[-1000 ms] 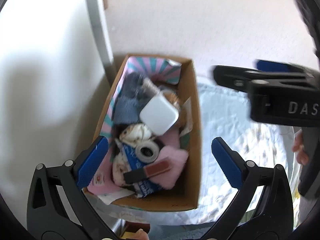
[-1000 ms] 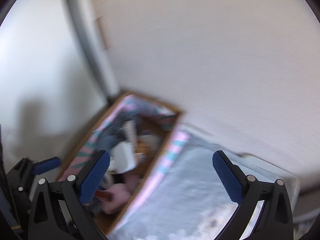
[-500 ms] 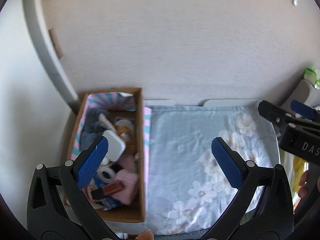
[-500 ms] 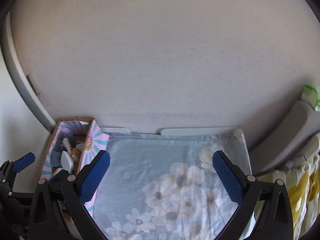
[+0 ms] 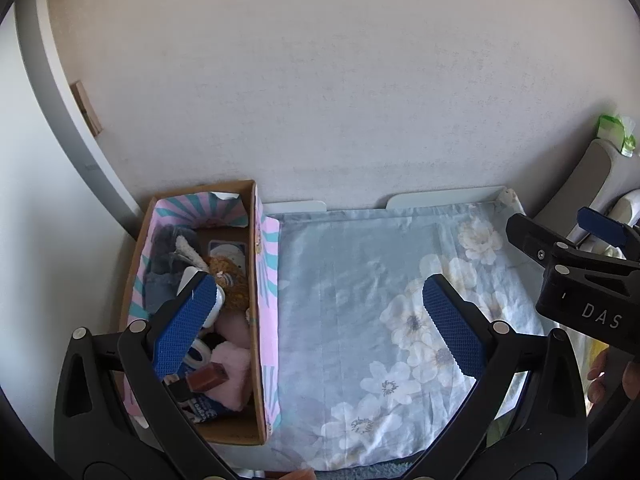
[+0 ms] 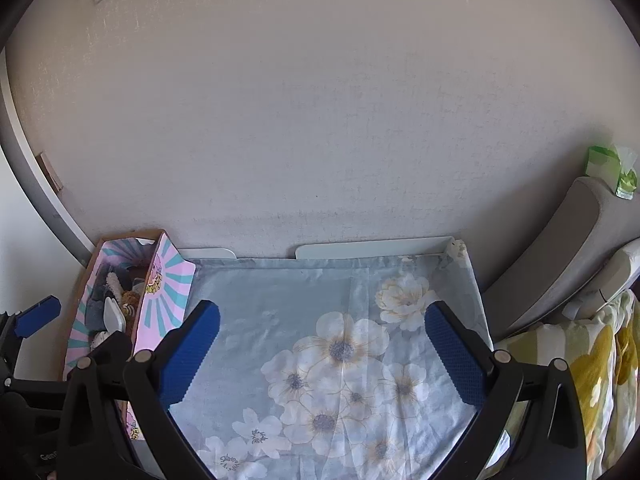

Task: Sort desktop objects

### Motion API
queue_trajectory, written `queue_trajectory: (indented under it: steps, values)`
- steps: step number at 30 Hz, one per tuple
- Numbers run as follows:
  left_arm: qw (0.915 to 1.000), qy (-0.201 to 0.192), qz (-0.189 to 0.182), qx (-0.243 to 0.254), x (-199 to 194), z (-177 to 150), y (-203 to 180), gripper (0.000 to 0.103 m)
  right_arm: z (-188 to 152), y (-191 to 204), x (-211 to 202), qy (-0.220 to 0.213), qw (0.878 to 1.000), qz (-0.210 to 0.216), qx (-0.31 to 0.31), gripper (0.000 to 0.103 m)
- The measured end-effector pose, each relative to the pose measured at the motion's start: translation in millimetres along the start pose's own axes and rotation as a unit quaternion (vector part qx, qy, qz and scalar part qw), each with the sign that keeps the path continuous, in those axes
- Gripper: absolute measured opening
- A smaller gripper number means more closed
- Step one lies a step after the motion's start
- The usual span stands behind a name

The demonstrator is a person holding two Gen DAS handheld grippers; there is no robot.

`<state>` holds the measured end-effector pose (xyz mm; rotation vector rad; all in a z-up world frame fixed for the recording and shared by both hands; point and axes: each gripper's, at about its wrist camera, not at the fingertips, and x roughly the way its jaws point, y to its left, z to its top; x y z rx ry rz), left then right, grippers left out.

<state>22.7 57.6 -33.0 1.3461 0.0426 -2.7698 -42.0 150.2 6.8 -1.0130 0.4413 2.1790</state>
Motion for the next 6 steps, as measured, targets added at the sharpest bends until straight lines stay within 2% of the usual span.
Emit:
queue_trajectory:
  steps: [6]
  values:
    - [0.9999,0.009,0.003,0.004,8.0,-0.1,-2.3,0.103,1.0,-3.5,9.8,0.012,1.000,0.004,0.002,0.102]
